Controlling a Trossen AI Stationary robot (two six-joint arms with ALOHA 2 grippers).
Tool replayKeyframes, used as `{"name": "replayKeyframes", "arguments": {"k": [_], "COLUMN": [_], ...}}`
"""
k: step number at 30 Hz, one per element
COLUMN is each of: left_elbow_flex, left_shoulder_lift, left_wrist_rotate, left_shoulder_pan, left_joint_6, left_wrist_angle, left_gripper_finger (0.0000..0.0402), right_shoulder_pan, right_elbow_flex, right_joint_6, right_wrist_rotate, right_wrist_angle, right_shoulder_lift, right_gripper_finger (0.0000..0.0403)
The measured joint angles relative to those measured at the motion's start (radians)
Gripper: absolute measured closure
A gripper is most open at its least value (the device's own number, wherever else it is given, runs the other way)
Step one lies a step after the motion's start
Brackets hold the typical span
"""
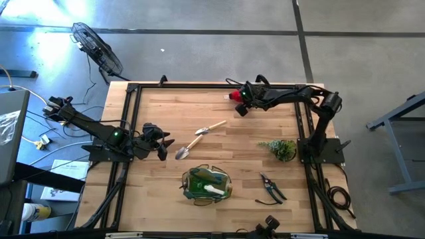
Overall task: Pick & Place Garden tools in Gardening bag
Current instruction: Put the red gloves into the gardening bag
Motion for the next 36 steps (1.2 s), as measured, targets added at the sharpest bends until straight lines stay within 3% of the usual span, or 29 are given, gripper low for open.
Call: {"name": "replayKeyframes", "arguments": {"k": [36], "left_elbow_flex": [0.000], "left_shoulder_lift": [0.000], "left_wrist_rotate": [-0.013], "left_shoulder_pan": [0.000], "left_joint_6": [0.000], "left_wrist_angle": [-0.002], "left_gripper_finger": [0.0215], "right_shoulder_pan": [0.209], "right_elbow_flex": [0.000], "right_joint_6": [-0.123], "right_wrist_rotate": [0.006], "right_wrist_angle": [0.130], "right_shoulder_lift": [-0.029], "right_gripper_finger": [0.0388]}}
